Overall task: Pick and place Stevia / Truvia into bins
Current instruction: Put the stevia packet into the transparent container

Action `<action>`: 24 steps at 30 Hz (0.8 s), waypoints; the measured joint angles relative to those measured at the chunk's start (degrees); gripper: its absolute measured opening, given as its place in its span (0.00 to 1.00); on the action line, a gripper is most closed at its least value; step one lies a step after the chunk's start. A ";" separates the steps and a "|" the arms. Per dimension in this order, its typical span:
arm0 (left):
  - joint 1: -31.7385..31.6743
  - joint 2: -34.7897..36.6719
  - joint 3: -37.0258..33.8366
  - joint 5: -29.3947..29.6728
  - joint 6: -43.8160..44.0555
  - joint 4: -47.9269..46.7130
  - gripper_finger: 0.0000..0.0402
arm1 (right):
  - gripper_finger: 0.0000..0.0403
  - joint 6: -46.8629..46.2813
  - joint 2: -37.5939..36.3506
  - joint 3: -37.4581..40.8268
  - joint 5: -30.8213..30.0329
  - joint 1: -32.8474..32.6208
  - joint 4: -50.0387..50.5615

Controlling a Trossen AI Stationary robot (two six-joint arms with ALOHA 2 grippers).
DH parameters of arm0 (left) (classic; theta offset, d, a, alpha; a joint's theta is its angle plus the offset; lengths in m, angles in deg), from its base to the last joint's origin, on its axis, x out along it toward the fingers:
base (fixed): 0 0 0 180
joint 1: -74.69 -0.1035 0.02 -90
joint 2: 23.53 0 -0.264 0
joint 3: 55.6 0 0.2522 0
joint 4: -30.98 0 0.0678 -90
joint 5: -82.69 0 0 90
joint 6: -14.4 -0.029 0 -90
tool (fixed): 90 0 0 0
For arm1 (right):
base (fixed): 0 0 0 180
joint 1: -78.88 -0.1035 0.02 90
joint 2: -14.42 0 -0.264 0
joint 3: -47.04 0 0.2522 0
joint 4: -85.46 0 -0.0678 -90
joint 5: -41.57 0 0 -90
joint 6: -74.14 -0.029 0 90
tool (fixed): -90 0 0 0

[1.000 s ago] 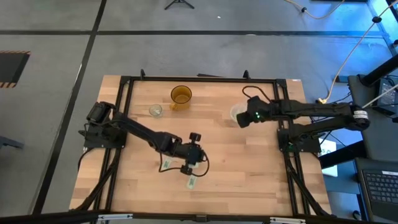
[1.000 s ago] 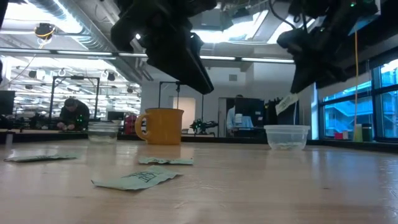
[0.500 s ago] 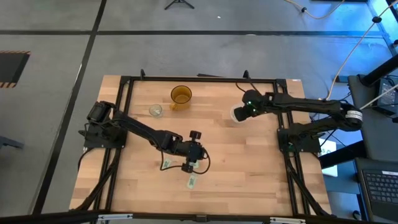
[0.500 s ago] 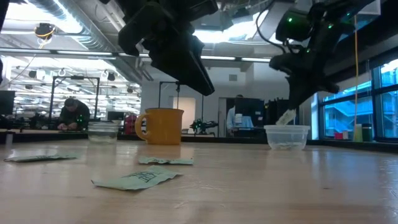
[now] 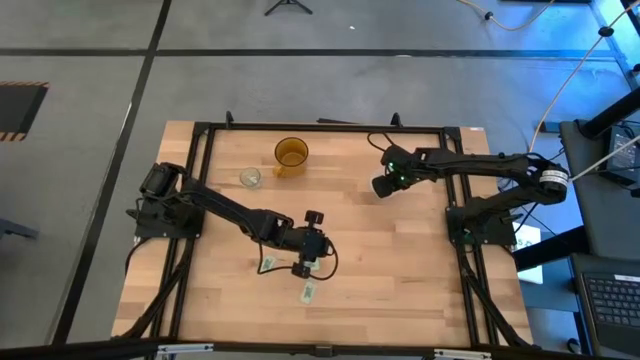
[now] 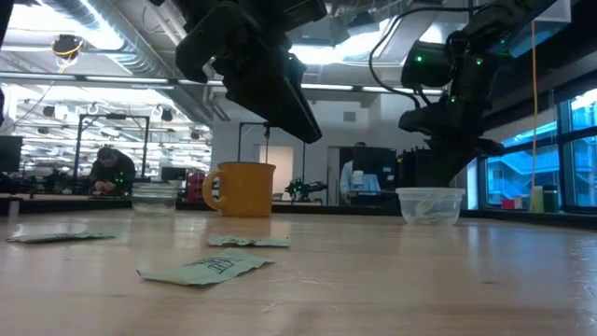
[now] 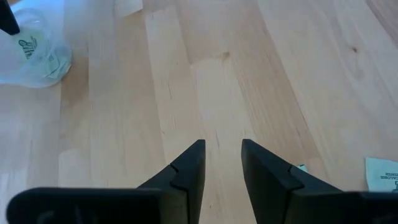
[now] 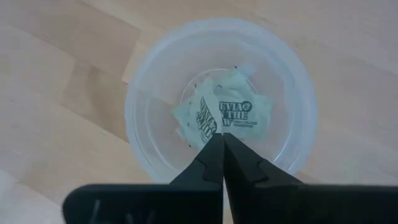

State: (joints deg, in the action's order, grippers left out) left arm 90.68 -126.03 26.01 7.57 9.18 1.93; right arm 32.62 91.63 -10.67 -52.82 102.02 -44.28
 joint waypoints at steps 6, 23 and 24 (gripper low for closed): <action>0.02 0.00 0.00 0.71 0.09 0.02 0.25 | 0.09 -0.11 0.02 0.00 -0.02 0.00 -0.02; 3.17 0.35 0.07 -1.13 -2.56 -9.51 0.24 | 0.32 4.54 -8.99 -0.04 -3.25 -0.80 -0.28; 3.68 0.35 0.07 -1.65 -2.53 -9.37 0.23 | 0.32 4.57 -10.13 -0.04 -3.31 -1.28 -0.55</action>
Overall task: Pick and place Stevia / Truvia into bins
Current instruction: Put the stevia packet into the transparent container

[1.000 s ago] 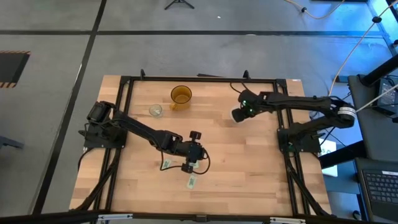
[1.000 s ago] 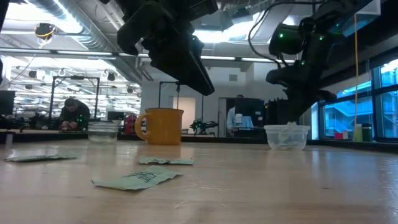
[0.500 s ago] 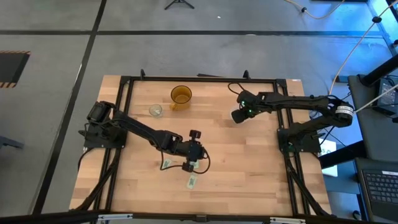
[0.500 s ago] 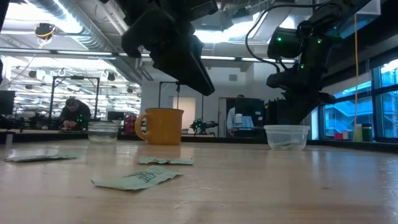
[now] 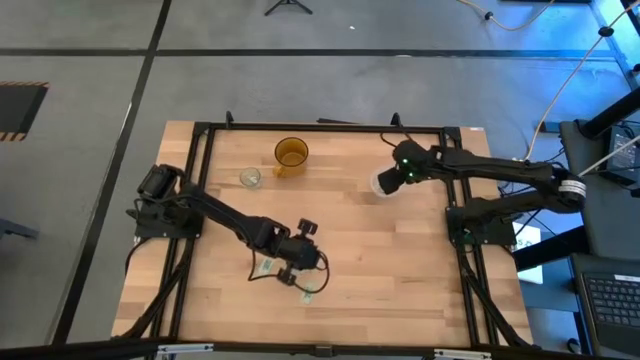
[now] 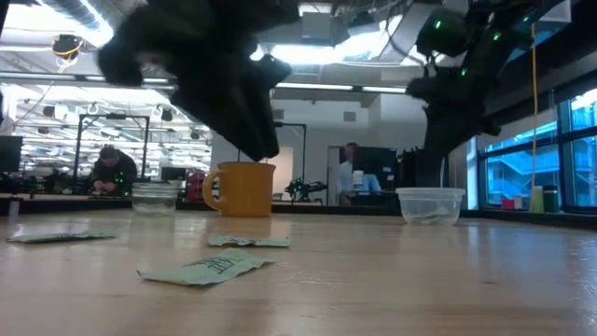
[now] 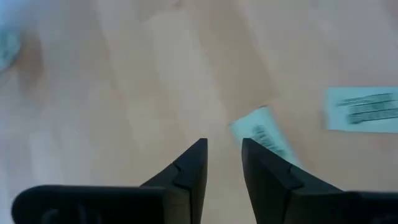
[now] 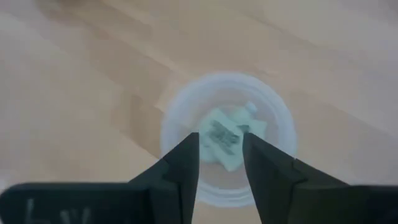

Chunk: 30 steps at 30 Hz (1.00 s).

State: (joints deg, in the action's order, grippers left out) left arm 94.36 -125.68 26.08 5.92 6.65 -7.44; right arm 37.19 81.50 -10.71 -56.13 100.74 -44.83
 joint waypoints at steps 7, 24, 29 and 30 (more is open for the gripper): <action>2.56 -2.15 0.03 -2.95 0.83 0.38 0.19 | 0.32 -0.21 -5.10 -0.04 0.19 -9.03 -10.30; 1.61 -11.26 0.33 -3.52 2.54 0.17 0.08 | 0.32 -11.91 1.27 -0.09 -0.31 -27.08 -20.89; 1.38 -11.88 0.17 -2.59 1.97 3.46 0.07 | 0.32 -18.62 5.92 -0.07 -0.22 -31.57 -20.76; 1.32 -11.94 0.15 -2.57 0.78 4.38 0.06 | 0.32 -19.34 6.93 -0.07 -0.28 -32.35 -21.84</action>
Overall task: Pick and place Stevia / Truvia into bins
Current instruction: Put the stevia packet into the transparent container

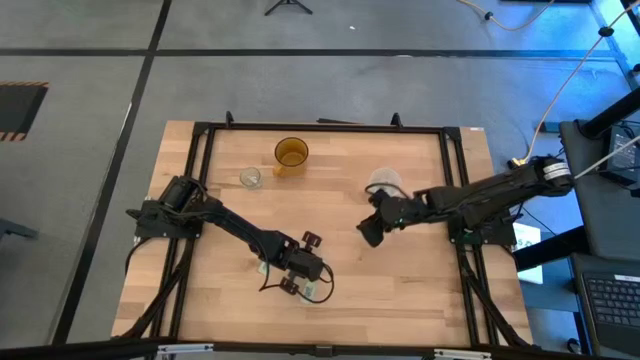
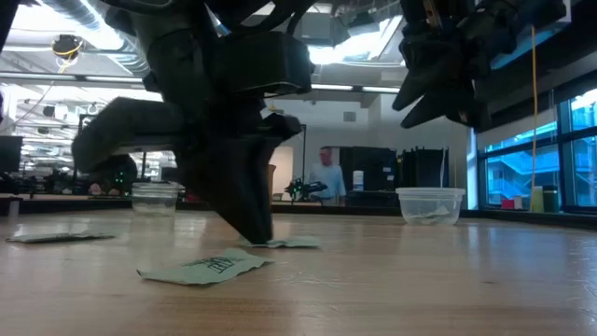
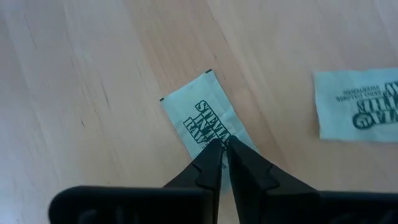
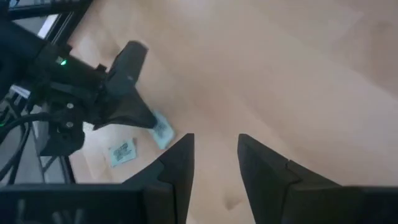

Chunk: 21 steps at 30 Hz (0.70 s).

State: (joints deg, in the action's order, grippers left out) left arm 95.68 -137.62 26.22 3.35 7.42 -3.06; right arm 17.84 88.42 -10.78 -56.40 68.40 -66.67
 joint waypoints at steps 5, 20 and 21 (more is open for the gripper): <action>-0.26 -0.13 -0.04 1.65 -6.15 3.48 0.06 | 0.32 -4.26 5.39 0.00 0.05 -3.24 -5.55; -2.03 -3.44 -0.08 2.03 -6.85 11.93 0.06 | 0.32 -17.54 21.13 0.07 4.99 -6.07 -15.47; -2.01 -3.57 -0.08 2.25 -6.85 12.07 0.06 | 0.32 -18.25 21.87 0.07 5.32 -6.08 -15.43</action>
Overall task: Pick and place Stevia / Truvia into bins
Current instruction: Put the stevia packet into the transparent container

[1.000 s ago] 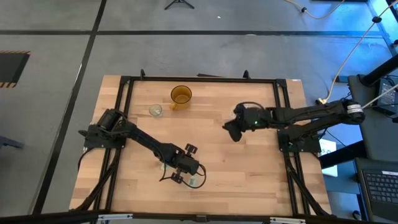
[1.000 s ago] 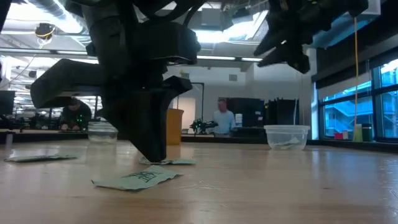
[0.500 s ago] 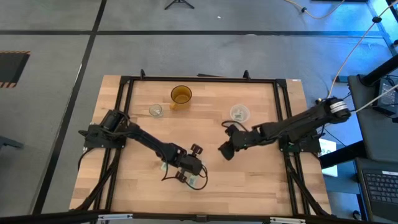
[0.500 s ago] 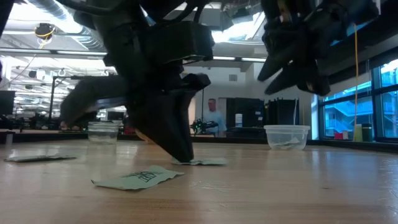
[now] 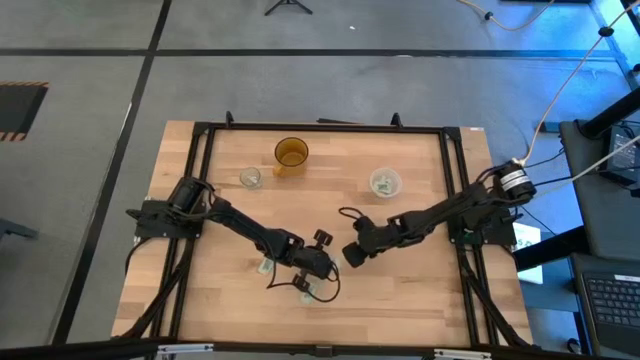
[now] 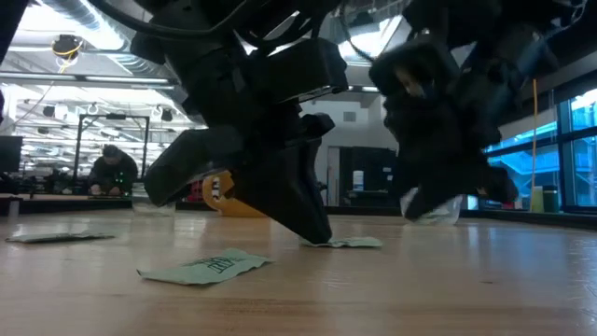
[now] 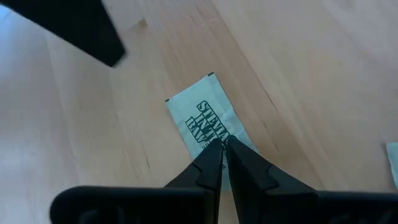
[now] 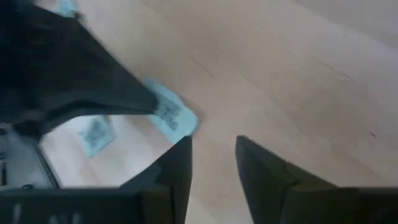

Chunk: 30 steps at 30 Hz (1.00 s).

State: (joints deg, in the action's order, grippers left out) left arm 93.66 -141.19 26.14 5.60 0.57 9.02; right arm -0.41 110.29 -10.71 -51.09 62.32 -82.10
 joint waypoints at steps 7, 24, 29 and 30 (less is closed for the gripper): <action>-0.01 -0.42 0.00 0.36 0.02 1.42 0.06 | 0.32 -3.07 4.52 -0.03 3.10 -0.01 -3.72; -0.45 -0.66 -0.15 2.27 0.81 5.50 0.06 | 0.32 -6.08 7.04 0.02 7.22 -0.09 -11.49; -0.51 -0.69 -0.13 2.54 1.51 5.45 0.06 | 0.32 -6.16 7.04 0.02 7.72 -0.55 -12.28; -0.52 -0.69 -0.13 2.62 1.51 5.47 0.06 | 0.32 -6.16 7.04 0.02 7.43 -0.51 -12.52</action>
State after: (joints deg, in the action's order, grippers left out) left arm 93.15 -141.87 26.01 8.22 2.08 14.49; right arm -6.57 117.33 -10.69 -43.66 61.81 -94.62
